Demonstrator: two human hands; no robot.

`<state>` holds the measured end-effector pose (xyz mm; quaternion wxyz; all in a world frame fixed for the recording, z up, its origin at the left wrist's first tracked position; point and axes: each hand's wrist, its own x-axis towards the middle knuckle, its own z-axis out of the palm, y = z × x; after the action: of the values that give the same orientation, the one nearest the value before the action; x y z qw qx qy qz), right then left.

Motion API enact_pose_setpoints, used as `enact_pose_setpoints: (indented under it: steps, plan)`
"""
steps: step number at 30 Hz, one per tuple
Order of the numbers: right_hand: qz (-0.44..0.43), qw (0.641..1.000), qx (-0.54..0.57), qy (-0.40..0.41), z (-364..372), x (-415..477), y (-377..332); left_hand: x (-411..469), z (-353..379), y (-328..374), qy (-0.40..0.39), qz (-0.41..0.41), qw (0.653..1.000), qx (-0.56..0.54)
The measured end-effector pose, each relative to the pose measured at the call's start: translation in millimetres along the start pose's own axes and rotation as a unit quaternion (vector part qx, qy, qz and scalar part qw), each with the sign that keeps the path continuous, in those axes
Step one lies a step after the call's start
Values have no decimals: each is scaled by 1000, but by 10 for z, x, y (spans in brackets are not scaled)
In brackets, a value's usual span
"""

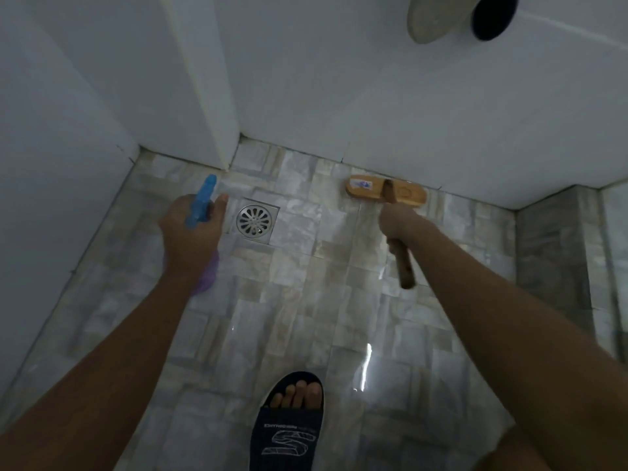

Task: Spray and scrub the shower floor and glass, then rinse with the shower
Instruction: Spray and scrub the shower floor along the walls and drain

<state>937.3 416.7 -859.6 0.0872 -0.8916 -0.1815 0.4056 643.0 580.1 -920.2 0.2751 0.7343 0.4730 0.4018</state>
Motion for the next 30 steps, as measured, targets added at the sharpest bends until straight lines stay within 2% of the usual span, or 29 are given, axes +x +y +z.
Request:
enact_pose_setpoints:
  steps: [3, 6, 8, 10, 12, 15, 18, 23, 25, 27, 30]
  plan:
    - [-64, 997, -39, 5, 225, 170, -683, 24, 16, -43, 5, -9, 1000, -10]
    - [-72, 997, 22, -12, 323, 232, -1117, 11, -24, -77, 14, 5, 1000, -1]
    - [-68, 996, 55, -23, 331, 305, -1029, 0, -47, -91, 28, -1, 999, 15]
    - [-64, 997, 37, -29, 282, 274, -708, 8, -71, -117, 38, -3, 999, 26]
    - [-16, 999, 29, -13, 172, 267, -318, 21, -68, -119, 25, -6, 1000, 9]
    - [60, 993, 103, 17, -13, 316, -30, -13, -54, -27, 20, 13, 1000, -2]
    - [33, 985, 165, 27, 54, 438, -290, -65, -70, 39, 28, 17, 999, 18]
    - [-98, 987, 114, -49, 655, 429, -1433, -99, -110, -45, 44, 14, 999, 3]
    - [-90, 983, 137, -80, 750, 374, -1727, -108, -113, -67, 48, 20, 998, 24]
    - [-80, 983, 144, -84, 703, 324, -1723, -84, -112, -83, 60, 10, 998, 34]
    - [-86, 991, 74, -64, 576, 233, -1319, -39, -129, -114, 58, 6, 997, 45]
